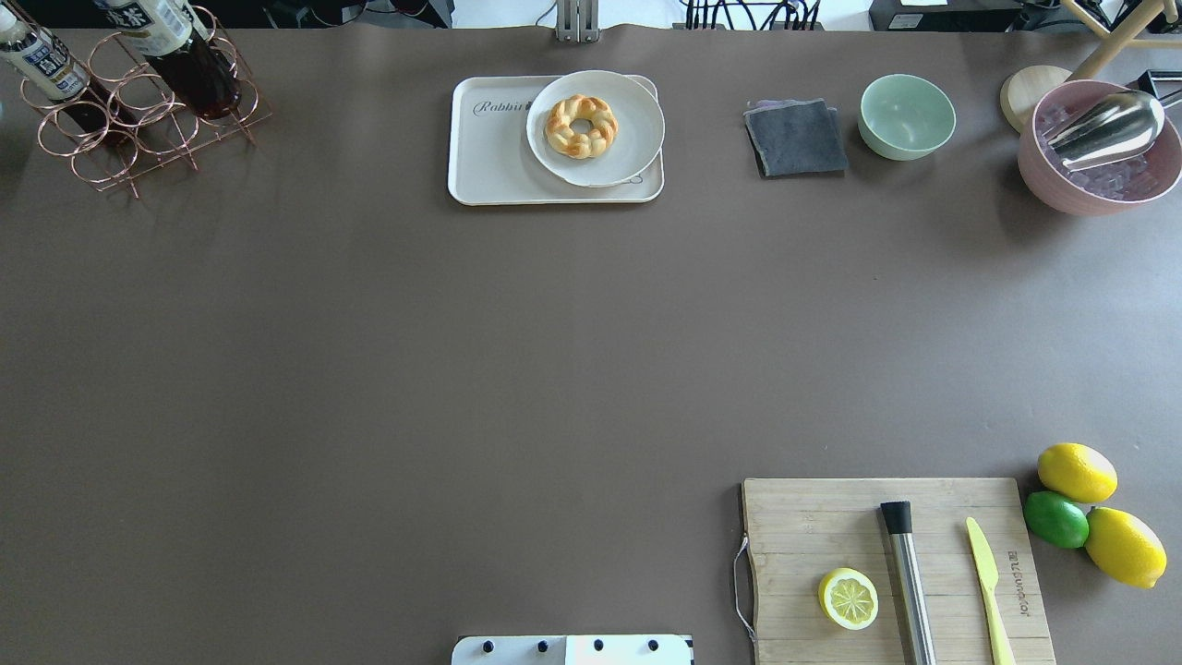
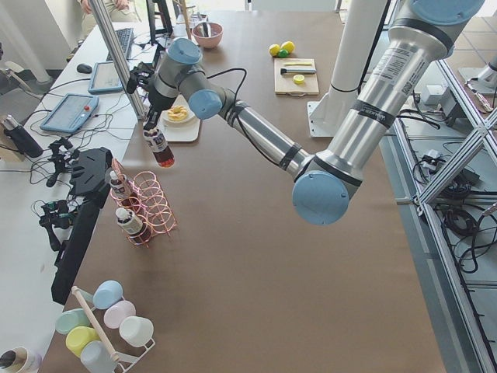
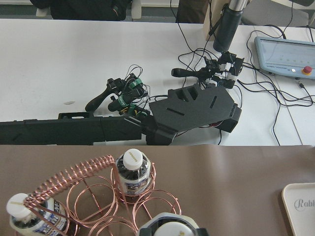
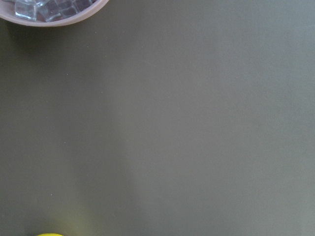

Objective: Place tea on tray
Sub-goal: 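Carry the tea bottle with the left gripper to the table center and set it upright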

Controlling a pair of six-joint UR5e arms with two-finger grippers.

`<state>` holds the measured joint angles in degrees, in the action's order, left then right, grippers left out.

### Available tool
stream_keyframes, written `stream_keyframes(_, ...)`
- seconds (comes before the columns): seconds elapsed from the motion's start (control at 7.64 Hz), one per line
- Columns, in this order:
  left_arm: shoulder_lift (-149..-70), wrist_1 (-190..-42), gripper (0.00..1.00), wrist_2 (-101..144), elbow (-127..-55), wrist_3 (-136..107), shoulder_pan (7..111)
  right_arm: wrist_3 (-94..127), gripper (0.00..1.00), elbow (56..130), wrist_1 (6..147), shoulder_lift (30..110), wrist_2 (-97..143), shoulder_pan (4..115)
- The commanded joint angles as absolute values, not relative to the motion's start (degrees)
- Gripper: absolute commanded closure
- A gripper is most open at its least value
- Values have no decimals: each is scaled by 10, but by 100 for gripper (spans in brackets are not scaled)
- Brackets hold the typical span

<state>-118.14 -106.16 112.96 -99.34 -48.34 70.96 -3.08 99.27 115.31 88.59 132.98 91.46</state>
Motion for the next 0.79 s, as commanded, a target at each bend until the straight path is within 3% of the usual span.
stream_keyframes(0.0,-1279,-885,100,1023,-1041,-531,589,-32,0,990,1153,884,1329,914)
stream_keyframes(0.65,-1405,-811,100,879,-1035,-735,382,-32,0,994,1153,884,1330,915)
